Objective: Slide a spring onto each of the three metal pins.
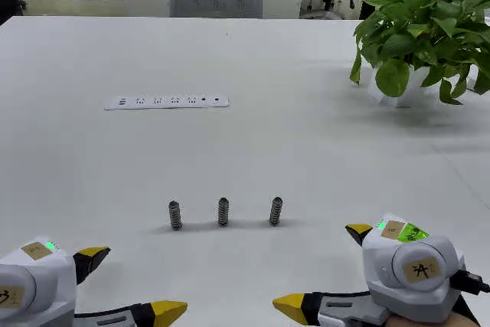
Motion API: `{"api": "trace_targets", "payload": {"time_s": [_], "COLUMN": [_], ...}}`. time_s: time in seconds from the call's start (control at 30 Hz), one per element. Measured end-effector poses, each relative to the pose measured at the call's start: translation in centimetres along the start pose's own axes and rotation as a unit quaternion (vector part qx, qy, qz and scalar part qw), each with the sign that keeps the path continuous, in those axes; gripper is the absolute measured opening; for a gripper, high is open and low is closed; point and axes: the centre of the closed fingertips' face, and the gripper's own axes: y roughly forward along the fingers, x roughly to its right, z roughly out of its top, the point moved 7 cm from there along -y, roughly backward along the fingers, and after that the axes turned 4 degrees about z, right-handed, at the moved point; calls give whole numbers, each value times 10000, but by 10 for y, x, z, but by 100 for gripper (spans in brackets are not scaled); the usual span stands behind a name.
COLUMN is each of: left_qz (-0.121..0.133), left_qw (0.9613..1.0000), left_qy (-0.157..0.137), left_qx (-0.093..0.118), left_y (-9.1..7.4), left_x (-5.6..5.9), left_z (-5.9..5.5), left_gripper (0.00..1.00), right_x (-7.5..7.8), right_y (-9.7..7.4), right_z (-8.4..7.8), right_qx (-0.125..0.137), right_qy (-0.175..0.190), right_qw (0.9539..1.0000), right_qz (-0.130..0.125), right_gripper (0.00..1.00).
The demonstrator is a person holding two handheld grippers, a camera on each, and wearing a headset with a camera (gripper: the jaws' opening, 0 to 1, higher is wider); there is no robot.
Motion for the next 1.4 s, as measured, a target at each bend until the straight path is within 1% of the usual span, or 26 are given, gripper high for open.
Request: {"api": "trace_targets", "payload": {"time_s": [0.23,0.47,0.8,1.4], "left_qz": [7,7,12,40], "left_qw": [10000,10000,10000,10000], "left_qy": [6,4,0,5], "left_qx": [-3,-13,-2,-7], "left_y": [-1,-1,-1,-1], "left_x": [0,-1,2,1], "left_z": [0,0,1,1], "left_gripper": [95,95,95,95], "right_x": [-1,-1,-1,-2], "right_y": [-2,-1,0,-2], "right_z": [3,1,1,2], "right_qx": [20,6,10,9], "right_qy": [2,-22,-18,-26], "right_qw": [10000,10000,10000,10000], "right_qz": [-2,-5,4,5], "right_gripper": [99,99,99,99]}}
